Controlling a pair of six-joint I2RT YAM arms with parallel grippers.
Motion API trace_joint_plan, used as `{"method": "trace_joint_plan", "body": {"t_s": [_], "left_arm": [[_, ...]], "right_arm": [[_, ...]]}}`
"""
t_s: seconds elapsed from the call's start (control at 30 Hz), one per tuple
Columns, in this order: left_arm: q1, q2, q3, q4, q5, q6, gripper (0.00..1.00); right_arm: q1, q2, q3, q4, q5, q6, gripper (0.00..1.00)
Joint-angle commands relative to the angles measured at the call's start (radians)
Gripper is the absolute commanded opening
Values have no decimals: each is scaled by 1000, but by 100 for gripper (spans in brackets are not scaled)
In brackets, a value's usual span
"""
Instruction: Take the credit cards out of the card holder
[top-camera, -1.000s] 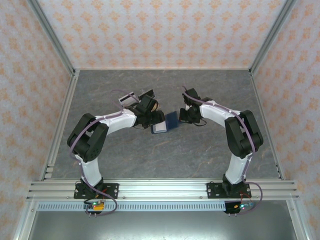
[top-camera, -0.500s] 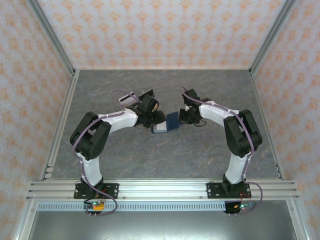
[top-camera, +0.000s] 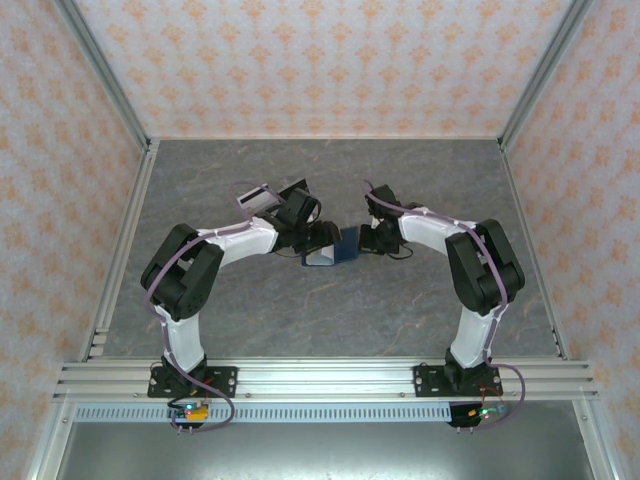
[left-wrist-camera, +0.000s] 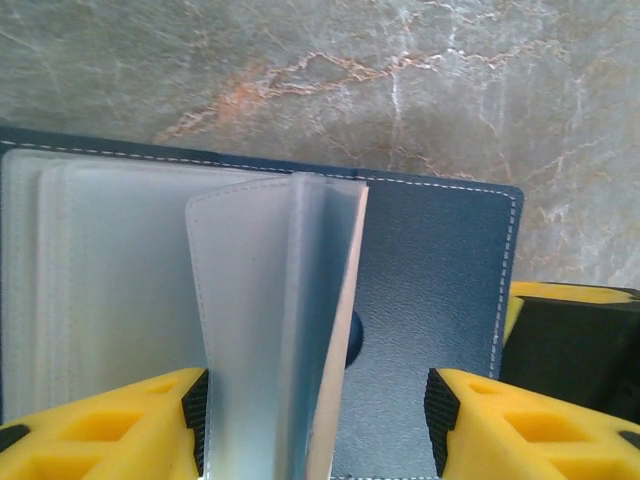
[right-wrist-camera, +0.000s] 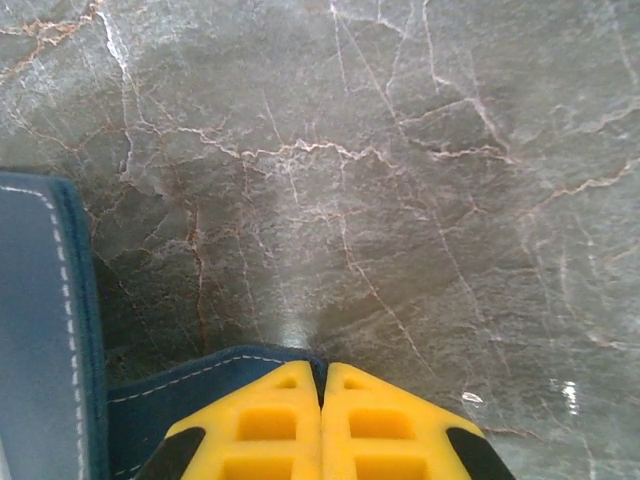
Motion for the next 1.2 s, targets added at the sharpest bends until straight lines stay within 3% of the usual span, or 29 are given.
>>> {"method": "trace_joint_plan", "body": {"t_s": [0.0, 0.17, 0.37, 0.47, 0.7, 0.8, 1.17], "left_arm": [[-7, -2, 29, 28, 55, -1, 60], [-12, 3, 14, 102, 109, -31, 60], [-36, 22, 34, 163, 123, -63, 62], [-44, 31, 55, 163, 113, -64, 62], [-53, 90, 48, 224, 151, -97, 59], [-54, 89, 34, 213, 155, -94, 59], [-54, 114, 15, 155, 115, -60, 46]], "right_arm": [[-5, -39, -36, 42, -18, 20, 3], [-7, -85, -68, 56, 22, 28, 11], [-7, -222, -147, 110, 144, 60, 39], [-6, -282, -187, 149, 191, 75, 47], [-5, -348, -239, 221, 183, 91, 48], [-7, -351, -256, 262, 123, 85, 42], [-7, -357, -296, 353, 54, 114, 36]]}}
